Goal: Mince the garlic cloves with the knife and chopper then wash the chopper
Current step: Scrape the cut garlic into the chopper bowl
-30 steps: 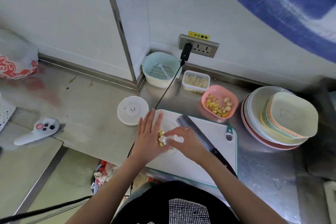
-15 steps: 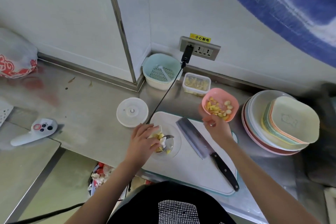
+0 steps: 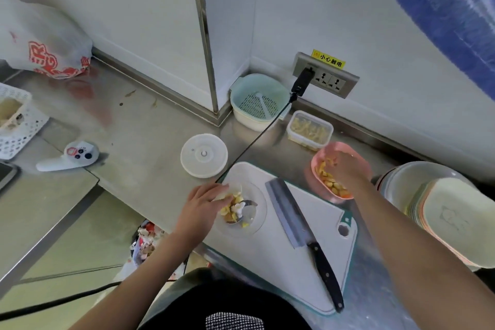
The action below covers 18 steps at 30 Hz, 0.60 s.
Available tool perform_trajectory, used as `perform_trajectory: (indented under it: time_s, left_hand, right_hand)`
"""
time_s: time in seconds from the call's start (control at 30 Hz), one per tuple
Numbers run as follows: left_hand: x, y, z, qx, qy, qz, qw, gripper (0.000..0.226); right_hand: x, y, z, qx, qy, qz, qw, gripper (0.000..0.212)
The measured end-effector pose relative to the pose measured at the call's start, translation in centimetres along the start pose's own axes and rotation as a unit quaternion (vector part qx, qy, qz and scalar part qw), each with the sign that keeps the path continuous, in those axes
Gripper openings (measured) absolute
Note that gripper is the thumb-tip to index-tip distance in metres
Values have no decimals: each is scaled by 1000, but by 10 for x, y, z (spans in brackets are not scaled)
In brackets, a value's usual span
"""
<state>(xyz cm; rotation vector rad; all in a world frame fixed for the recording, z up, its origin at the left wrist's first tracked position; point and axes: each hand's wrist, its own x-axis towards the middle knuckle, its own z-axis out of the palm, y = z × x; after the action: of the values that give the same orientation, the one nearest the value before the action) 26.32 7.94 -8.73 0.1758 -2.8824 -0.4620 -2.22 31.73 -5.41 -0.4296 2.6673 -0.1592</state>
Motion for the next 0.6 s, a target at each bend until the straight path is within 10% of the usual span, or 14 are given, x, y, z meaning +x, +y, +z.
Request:
perform_trajectory:
  time_s: [0.33, 0.6]
  left_hand:
    - [-2, 31, -8, -123, -15, -309, 943, 54]
    - [6, 27, -18, -151, -18, -324, 934, 38]
  right_hand:
    - [11, -6, 13, -49, 8, -24, 998, 28]
    - [11, -17, 18, 1, 29, -30, 999, 13]
